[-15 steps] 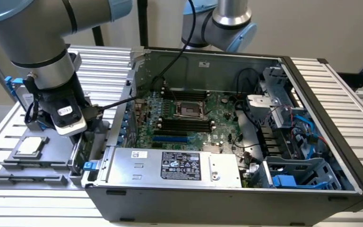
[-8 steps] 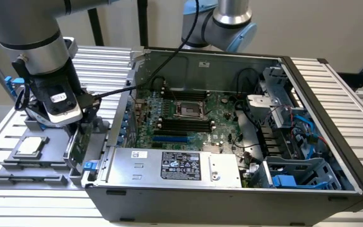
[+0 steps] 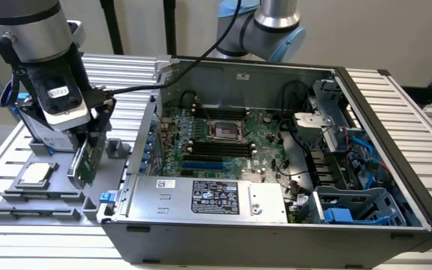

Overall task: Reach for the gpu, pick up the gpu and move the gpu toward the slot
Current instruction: 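Pick up the gpu and move the gpu toward the slot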

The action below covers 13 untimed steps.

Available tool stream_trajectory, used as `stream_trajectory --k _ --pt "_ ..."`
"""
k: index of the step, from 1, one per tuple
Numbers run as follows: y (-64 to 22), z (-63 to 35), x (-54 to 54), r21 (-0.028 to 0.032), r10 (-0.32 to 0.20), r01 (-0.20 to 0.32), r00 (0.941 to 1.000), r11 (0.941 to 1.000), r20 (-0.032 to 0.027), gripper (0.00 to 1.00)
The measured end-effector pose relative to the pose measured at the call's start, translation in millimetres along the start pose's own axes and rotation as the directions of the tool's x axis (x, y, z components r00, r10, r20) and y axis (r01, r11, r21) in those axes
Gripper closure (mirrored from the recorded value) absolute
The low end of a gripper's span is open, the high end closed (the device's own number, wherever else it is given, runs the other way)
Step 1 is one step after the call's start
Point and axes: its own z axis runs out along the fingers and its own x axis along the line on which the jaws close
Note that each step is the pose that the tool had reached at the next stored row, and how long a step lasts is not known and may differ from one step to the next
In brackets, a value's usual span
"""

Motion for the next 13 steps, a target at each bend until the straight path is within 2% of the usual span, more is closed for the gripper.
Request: stream_trajectory --k 8,13 --pt "0.6 -36.1 -2.4 0.0 0.0 0.0 1.0 1.0 0.0 0.74" --pt "0.6 -59.1 -9.6 -0.0012 0.0 0.0 1.0 1.0 0.0 0.74"
